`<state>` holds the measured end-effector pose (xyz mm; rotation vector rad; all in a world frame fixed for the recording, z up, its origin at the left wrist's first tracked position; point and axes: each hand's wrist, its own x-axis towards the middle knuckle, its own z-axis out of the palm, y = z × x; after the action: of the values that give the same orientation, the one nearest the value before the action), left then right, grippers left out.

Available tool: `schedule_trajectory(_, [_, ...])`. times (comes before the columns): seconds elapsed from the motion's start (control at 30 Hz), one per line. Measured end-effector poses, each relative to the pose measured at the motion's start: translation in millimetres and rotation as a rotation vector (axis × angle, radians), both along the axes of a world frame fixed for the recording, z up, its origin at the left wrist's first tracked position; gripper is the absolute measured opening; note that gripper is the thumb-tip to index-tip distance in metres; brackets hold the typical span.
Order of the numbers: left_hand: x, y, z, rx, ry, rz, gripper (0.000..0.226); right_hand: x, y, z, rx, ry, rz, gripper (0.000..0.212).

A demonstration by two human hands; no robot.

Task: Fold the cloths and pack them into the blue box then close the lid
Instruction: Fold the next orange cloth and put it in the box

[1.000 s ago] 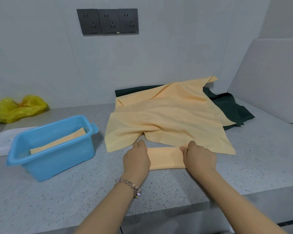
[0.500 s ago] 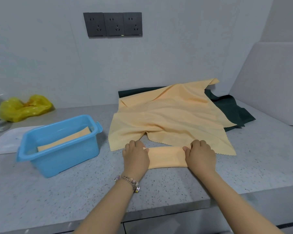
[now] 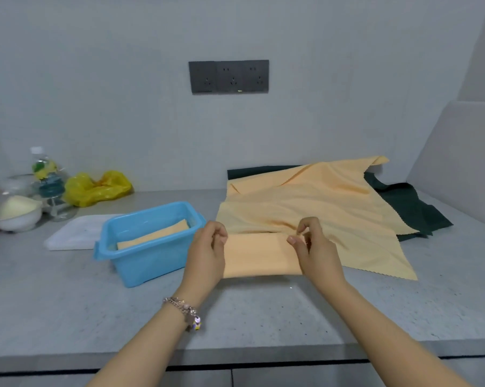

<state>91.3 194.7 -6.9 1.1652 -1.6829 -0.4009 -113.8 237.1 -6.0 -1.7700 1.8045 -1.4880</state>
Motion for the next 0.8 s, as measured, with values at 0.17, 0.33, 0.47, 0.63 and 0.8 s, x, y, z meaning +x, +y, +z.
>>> schedule_trajectory(0.17, [59, 4, 32, -0.096, -0.055, 0.11, 0.019, 46, -23, 29, -0.044, 0.028, 0.122, 0.007])
schedule_trajectory(0.33, [109, 6, 53, -0.014, -0.107, 0.176, 0.015, 88, -47, 49, -0.006, 0.089, 0.294, 0.018])
schedule_trajectory(0.47, [150, 3, 69, 0.112, -0.228, 0.196, 0.04, 118, -70, 61, 0.134, 0.142, 0.463, 0.036])
schedule_trajectory(0.63, [185, -16, 84, 0.22, -0.381, 0.29, 0.053, 166, -107, 78, 0.18, 0.283, 0.511, 0.045])
schedule_trajectory(0.8, [192, -41, 83, 0.337, -0.503, 0.337, 0.059, 189, -141, 82, 0.278, 0.462, 0.443, 0.05])
